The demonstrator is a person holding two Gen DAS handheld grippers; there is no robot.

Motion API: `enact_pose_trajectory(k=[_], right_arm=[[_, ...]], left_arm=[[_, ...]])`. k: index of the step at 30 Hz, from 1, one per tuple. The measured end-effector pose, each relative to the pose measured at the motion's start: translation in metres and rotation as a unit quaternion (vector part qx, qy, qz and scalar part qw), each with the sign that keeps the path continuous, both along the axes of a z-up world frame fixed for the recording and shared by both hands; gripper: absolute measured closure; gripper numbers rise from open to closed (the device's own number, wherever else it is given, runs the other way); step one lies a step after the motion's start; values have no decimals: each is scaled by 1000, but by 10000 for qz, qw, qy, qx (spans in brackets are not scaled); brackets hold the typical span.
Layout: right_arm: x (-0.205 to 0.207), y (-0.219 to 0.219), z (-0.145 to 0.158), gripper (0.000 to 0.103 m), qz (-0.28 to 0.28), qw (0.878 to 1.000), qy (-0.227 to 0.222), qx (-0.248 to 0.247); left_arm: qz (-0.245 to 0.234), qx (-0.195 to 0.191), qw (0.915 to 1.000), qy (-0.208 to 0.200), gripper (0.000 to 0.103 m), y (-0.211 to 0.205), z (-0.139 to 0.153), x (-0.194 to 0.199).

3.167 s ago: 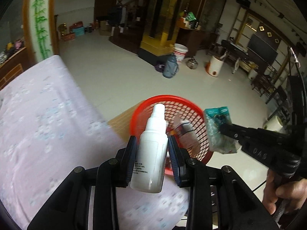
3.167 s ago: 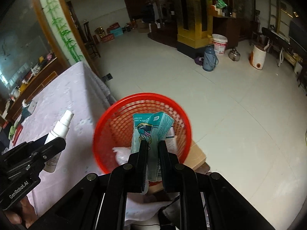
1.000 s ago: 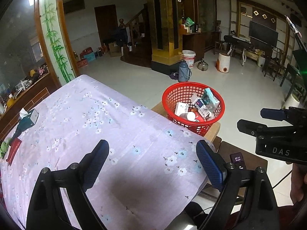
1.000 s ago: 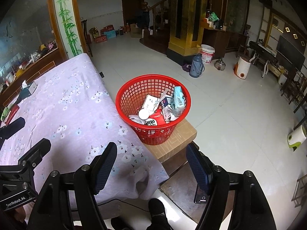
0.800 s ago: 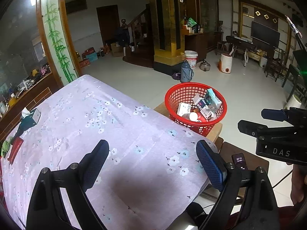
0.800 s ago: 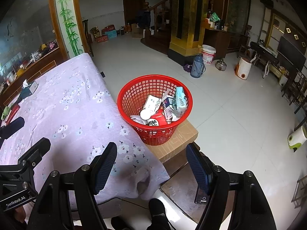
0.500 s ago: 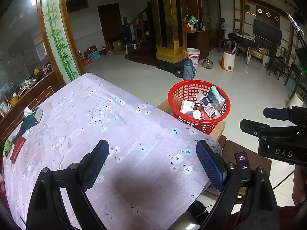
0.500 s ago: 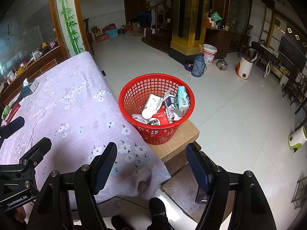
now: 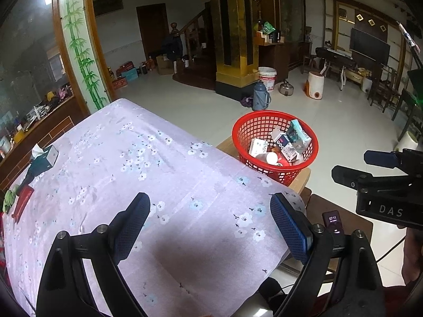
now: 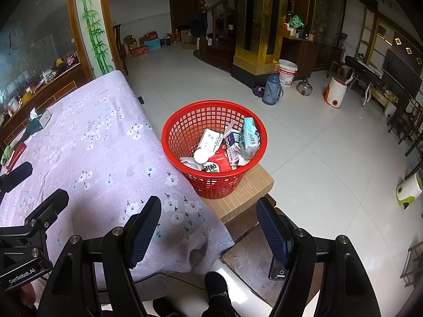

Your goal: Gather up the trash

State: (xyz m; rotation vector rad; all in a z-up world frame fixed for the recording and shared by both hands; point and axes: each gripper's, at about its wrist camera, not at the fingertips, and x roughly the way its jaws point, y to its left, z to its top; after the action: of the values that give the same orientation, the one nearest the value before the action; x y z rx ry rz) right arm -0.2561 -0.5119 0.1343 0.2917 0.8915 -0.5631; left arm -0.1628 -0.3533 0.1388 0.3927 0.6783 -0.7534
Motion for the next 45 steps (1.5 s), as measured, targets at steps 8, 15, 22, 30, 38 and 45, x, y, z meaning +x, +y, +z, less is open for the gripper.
enact_pose_trajectory(k=[8,15,22,30,38,45], right_arm=[[1,0,0,25,6,10000,-3,16],[2,0,0,25,22,10000,16,23],[2,-1,-2,25,2,10000,21,34],[-2,-2,-3,25,0,10000,39,46],[-3,-2,-5,25,58,9999,71,41],[11,4,-9,25,242,9996,152,77]], left_arm=[[25,41,10000,-66,12,1,1,-1],[53,119,9999,-106,12,0,1,-4],[66,99,9999,-50,12,-1,-1,-5],[66,96,9999,-30,12,-1,-2,-7],[176,56,9998,20,12,1,-3,-9],[527,21,9986,89,12,22,-6,-6]])
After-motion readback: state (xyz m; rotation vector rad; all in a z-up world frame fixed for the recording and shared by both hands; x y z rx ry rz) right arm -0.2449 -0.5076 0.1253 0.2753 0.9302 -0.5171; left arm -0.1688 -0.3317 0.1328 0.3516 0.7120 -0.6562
